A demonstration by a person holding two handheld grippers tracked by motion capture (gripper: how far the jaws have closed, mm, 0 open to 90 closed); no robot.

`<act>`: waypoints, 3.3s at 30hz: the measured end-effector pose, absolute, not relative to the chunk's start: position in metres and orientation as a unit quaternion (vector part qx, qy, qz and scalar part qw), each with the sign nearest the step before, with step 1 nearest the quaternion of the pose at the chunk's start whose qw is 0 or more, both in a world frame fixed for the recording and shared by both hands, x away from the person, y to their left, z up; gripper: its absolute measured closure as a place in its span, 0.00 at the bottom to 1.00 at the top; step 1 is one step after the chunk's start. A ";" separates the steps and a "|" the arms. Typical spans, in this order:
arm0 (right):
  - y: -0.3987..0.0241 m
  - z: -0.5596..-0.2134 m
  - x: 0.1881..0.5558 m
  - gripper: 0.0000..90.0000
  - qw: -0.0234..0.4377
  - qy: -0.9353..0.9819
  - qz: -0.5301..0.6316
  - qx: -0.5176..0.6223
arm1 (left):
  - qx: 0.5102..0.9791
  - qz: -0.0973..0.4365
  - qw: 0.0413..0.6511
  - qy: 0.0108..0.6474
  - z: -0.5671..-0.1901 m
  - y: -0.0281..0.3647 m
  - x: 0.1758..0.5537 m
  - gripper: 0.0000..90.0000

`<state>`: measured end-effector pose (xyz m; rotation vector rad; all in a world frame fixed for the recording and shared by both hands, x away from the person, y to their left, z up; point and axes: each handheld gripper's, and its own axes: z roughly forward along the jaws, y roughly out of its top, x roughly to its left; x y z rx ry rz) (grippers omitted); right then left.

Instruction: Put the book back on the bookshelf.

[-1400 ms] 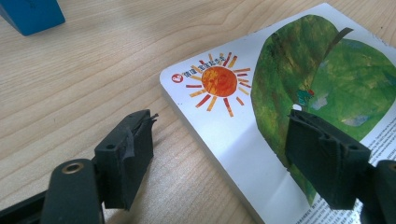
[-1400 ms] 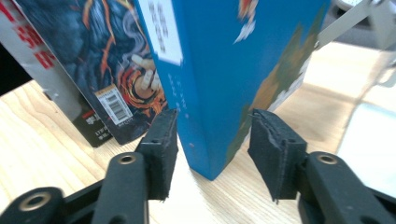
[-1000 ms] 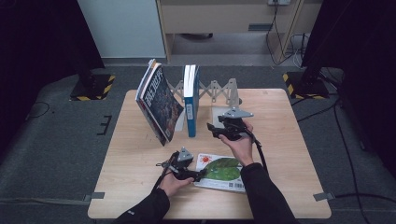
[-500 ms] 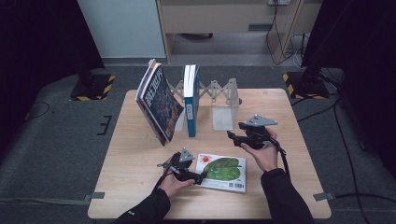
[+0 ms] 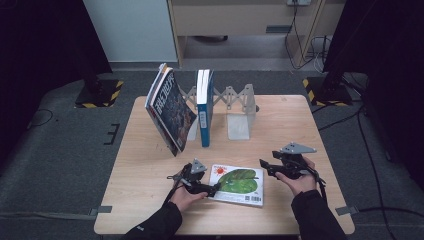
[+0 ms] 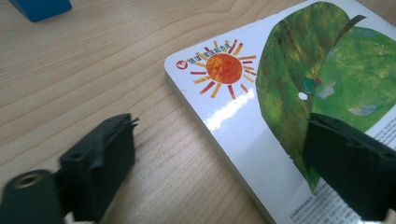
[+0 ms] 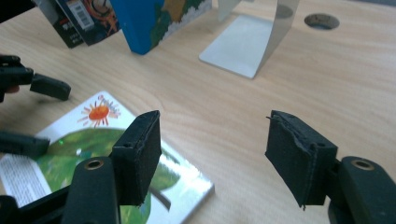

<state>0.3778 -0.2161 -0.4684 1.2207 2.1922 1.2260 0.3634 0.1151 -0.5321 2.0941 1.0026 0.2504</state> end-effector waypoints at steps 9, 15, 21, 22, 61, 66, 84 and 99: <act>-0.225 -0.487 0.359 0.42 0.160 0.775 0.428 0.437 | 0.827 0.068 0.390 0.398 -0.527 0.115 0.357 0.30; -0.217 -0.500 0.358 0.51 0.153 0.799 0.396 0.426 | 0.825 0.056 0.392 0.402 -0.526 0.113 0.355 0.34; -0.210 -0.513 0.361 0.57 0.130 0.812 0.376 0.427 | 0.826 0.055 0.391 0.401 -0.526 0.111 0.355 0.38; -0.209 -0.515 0.361 0.57 0.128 0.814 0.373 0.426 | 0.827 0.053 0.392 0.401 -0.526 0.111 0.354 0.39; -0.203 -0.525 0.368 0.54 0.088 0.792 0.408 0.446 | 0.809 0.037 0.417 0.413 -0.526 0.110 0.359 0.37; -0.203 -0.526 0.368 0.54 0.086 0.790 0.409 0.448 | 0.801 0.032 0.424 0.420 -0.530 0.109 0.364 0.33; -0.203 -0.524 0.369 0.48 0.092 0.786 0.413 0.451 | 0.775 0.056 0.451 0.439 -0.521 0.122 0.364 0.41; -0.215 -0.524 0.369 0.59 0.149 0.795 0.369 0.458 | 0.774 0.052 0.434 0.459 -0.531 0.116 0.370 0.47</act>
